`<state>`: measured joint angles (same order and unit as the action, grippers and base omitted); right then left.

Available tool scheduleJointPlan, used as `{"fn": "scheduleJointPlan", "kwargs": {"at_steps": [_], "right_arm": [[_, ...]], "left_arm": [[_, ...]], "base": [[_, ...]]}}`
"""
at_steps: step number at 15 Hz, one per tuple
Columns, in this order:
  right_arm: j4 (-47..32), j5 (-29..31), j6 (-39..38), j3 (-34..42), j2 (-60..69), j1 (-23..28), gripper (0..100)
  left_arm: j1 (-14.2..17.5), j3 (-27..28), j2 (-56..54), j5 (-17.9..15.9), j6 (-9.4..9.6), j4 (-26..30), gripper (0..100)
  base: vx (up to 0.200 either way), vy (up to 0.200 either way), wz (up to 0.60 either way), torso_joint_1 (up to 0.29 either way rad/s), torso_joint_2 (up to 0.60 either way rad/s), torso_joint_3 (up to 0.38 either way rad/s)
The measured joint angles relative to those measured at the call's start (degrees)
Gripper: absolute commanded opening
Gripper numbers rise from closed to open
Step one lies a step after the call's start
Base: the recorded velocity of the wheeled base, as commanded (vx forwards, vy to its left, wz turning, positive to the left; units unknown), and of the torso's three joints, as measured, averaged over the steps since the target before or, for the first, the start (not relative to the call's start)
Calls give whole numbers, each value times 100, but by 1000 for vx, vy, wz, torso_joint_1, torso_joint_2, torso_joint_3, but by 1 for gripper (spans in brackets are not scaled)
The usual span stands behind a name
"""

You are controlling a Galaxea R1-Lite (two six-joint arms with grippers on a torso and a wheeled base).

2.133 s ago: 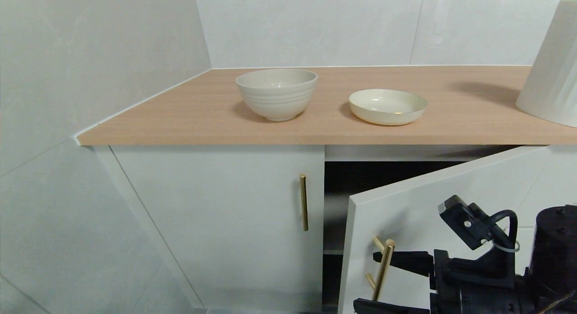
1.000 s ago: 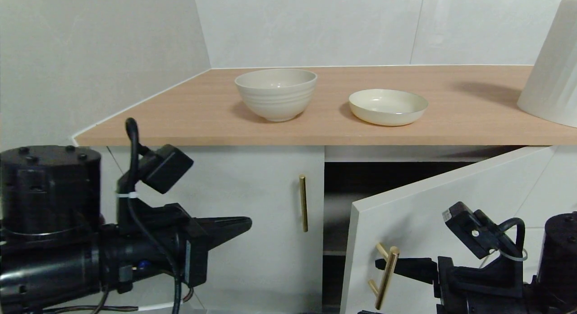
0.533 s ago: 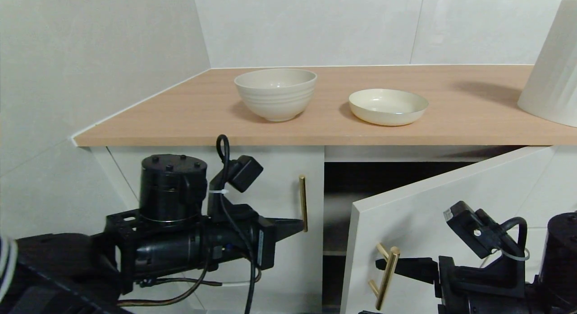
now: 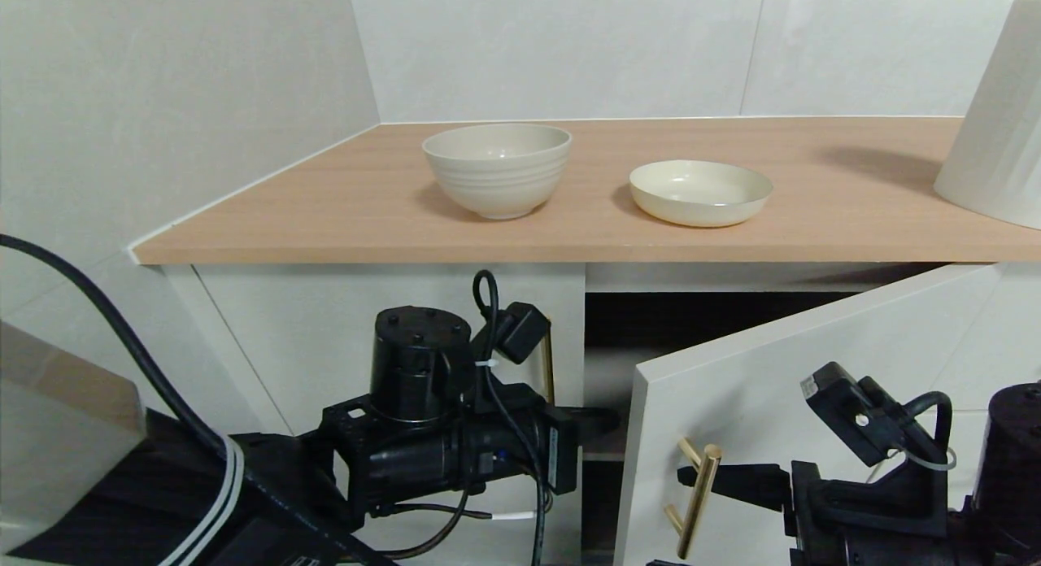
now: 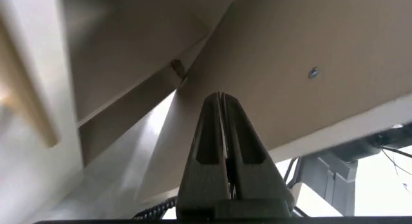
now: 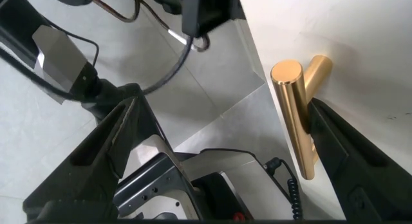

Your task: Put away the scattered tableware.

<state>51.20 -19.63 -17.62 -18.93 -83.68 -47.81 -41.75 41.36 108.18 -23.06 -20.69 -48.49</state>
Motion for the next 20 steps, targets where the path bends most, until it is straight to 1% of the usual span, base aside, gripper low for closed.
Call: {"fn": "scheduleJointPlan", "kwargs": {"at_steps": [1, 4, 7, 11, 14, 17, 20], "right_arm": [[0, 1, 0, 0, 0, 0, 100], [0, 9, 5, -5, -2, 7, 100], [-5, 11, 2, -6, 5, 11, 100], [-32, 72, 11, -11, 20, 51, 100], [-167, 116, 22, -2, 79, 366, 100], [-369, 118, 90, 6, 188, 812, 100], [-473, 160, 199, 124, 378, 947, 100]], "left_arm": [[-63, 94, 78, 57, -20, 2, 0], [-260, 364, 340, 449, -28, 11, 0], [-532, 425, 423, 482, -22, 108, 0], [-627, 428, 439, 495, -20, 119, 0], [-634, 422, 400, 497, -20, 130, 0], [-634, 417, 371, 514, -20, 117, 0], [-653, 404, 364, 492, -20, 123, 0]], "base": [[0, 0, 0, 0, 0, 0], [0, 0, 0, 0, 0, 0], [0, 0, 0, 0, 0, 0], [0, 0, 0, 0, 0, 0], [0, 0, 0, 0, 0, 0], [0, 0, 0, 0, 0, 0], [0, 0, 0, 0, 0, 0]]}}
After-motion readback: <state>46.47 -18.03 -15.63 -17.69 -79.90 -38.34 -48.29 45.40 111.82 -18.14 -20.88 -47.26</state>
